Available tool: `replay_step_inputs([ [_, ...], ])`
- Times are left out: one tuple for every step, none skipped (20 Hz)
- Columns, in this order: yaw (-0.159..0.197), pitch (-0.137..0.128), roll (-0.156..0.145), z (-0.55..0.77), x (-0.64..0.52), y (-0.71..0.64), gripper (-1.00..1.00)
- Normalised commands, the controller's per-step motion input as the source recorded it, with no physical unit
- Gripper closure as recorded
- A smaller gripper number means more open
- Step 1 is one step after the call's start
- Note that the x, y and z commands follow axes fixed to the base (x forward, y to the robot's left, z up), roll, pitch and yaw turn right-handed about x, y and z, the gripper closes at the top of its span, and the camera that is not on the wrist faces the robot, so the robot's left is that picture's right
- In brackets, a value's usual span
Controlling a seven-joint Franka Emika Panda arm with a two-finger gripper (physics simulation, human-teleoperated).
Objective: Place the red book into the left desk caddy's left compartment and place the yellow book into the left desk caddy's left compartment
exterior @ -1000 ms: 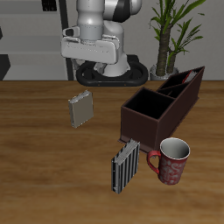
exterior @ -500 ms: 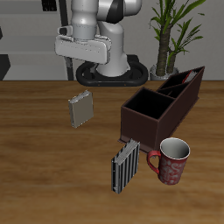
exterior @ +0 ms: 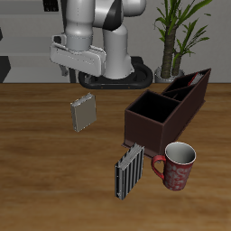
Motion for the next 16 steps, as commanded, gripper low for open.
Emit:
replay_step_inputs([
  [0.014, -0.002, 0.013, -0.07, -0.02, -0.06, -1.0],
  [0.036, 0.051, -0.005, -0.17, 0.1, -0.07, -1.0],
  [-0.042, 0.094, 0.01, -0.19, -0.03, 0.01, -1.0],
  [-0.126, 0.115, 0.132, -0.42, 0.04, 0.06, -1.0],
  [0.009, -0.005, -0.034, -0.05, -0.06, 0.02, -1.0],
  [-0.095, 0.048, 0.058, -0.19, 0.01, 0.02, -1.0],
  [-0.001, 0.021, 0.011, -0.1, -0.04, 0.0, -1.0],
  [0.005, -0.003, -0.019, -0.07, -0.04, -0.06, -1.0],
  [-0.058, 0.035, -0.027, -0.18, -0.03, -0.13, -1.0],
  [0.001, -0.039, 0.011, -0.04, -0.15, 0.06, -1.0],
  [0.022, -0.009, -0.005, -0.15, -0.14, 0.02, -1.0],
  [0.025, -0.013, -0.013, -0.1, -0.09, 0.04, -1.0],
  [-0.038, -0.008, 0.073, -0.18, -0.27, 0.15, -1.0],
  [0.032, -0.019, 0.015, -0.07, -0.07, 0.1, -1.0],
  [0.008, -0.002, -0.026, -0.04, -0.07, 0.07, -1.0],
  [-0.055, -0.001, 0.013, -0.1, -0.01, 0.07, -1.0],
])
